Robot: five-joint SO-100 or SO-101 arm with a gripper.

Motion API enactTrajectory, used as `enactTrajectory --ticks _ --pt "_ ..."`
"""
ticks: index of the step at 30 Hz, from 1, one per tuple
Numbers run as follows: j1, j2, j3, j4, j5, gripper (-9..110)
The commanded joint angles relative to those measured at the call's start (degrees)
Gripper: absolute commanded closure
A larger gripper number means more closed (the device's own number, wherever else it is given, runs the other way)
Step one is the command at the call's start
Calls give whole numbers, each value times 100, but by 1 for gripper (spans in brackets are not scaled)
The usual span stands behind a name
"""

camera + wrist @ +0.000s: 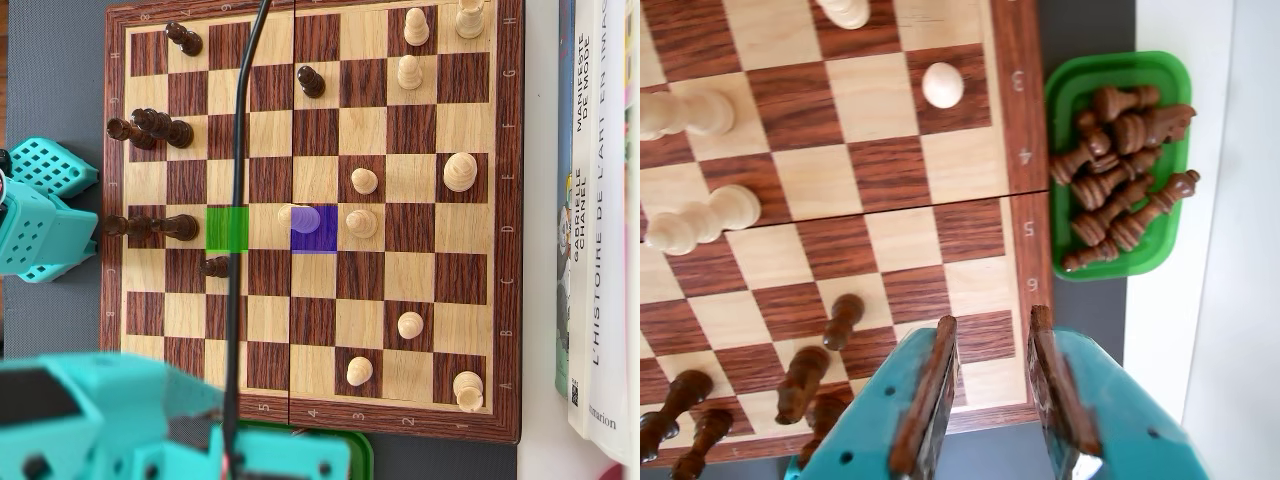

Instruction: Play chess

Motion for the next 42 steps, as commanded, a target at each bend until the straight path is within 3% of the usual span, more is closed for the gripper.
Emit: enactTrajectory --ticks 1,12,42 --pt "-404 650 404 -26 299 89" --pt "-1723 1107 1204 -26 1151 89" --pt "-2549 -237 334 -26 1995 86"
